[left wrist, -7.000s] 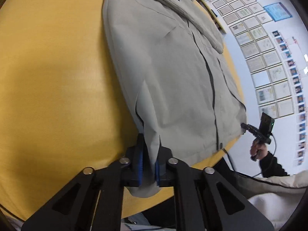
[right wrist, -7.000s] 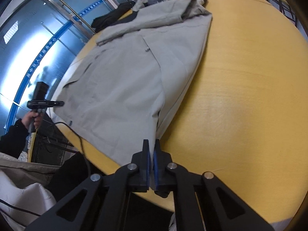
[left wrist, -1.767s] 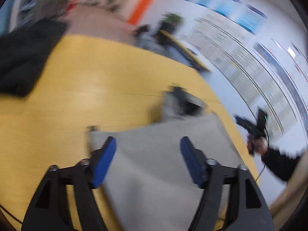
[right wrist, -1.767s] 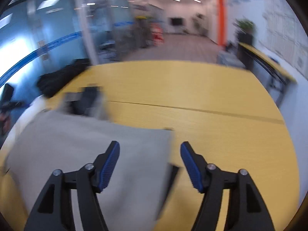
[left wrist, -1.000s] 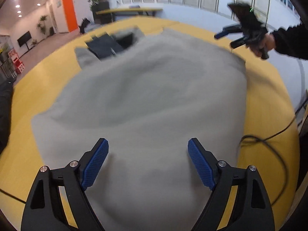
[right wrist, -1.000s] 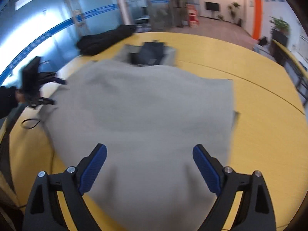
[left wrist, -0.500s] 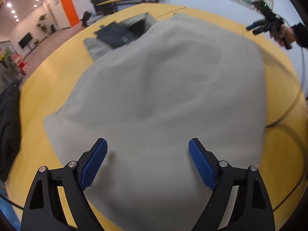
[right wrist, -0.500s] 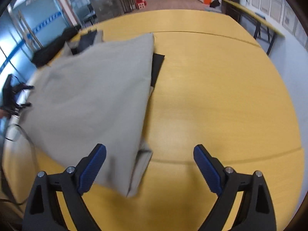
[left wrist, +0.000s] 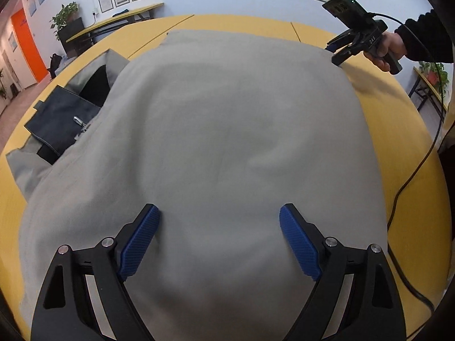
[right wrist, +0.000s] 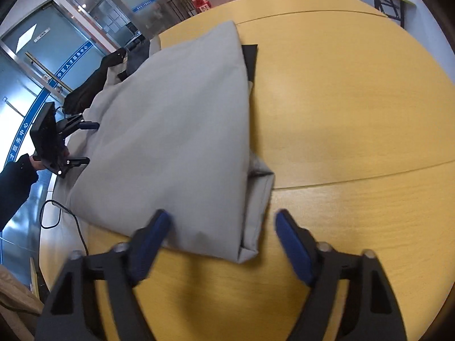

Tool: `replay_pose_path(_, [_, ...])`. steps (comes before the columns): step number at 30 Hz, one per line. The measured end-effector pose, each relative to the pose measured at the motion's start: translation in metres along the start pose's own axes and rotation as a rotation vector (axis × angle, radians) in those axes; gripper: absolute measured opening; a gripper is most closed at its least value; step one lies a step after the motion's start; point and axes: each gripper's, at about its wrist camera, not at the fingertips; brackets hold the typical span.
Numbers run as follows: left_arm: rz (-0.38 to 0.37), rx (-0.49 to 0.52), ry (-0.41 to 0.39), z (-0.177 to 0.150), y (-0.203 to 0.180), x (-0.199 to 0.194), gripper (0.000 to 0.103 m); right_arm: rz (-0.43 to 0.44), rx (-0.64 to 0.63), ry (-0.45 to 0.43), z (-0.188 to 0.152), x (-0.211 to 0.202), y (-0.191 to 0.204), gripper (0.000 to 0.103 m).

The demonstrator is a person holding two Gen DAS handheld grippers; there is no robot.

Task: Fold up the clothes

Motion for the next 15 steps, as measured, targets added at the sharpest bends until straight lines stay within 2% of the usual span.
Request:
replay_pose_path(2, [0.001, 0.000, -0.009, -0.002, 0.000, 0.002, 0.092, -0.028, -0.023, -0.004, 0.001, 0.007, 0.010, 0.055])
replay_pose_path(3, [0.001, -0.006, -0.014, -0.003, 0.000, 0.002, 0.093, -0.022, 0.003, -0.005, 0.003, 0.010, 0.010, 0.044])
replay_pose_path(4, [0.000, -0.012, -0.019, -0.005, 0.001, 0.003, 0.094, -0.002, 0.047, -0.004, 0.005, 0.013, 0.008, 0.025])
replay_pose_path(7, [0.003, -0.023, -0.030, -0.007, 0.002, 0.003, 0.096, 0.056, 0.126, -0.060, 0.002, 0.001, 0.003, 0.012])
replay_pose_path(15, [0.048, -0.080, -0.051, 0.002, -0.002, 0.008, 0.101, 0.255, 0.171, -0.295, 0.025, -0.058, 0.024, 0.007])
Point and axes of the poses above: each gripper's, at about its wrist camera, not at the fingertips, and x roughly the way its jaws point, y to its left, z to its top
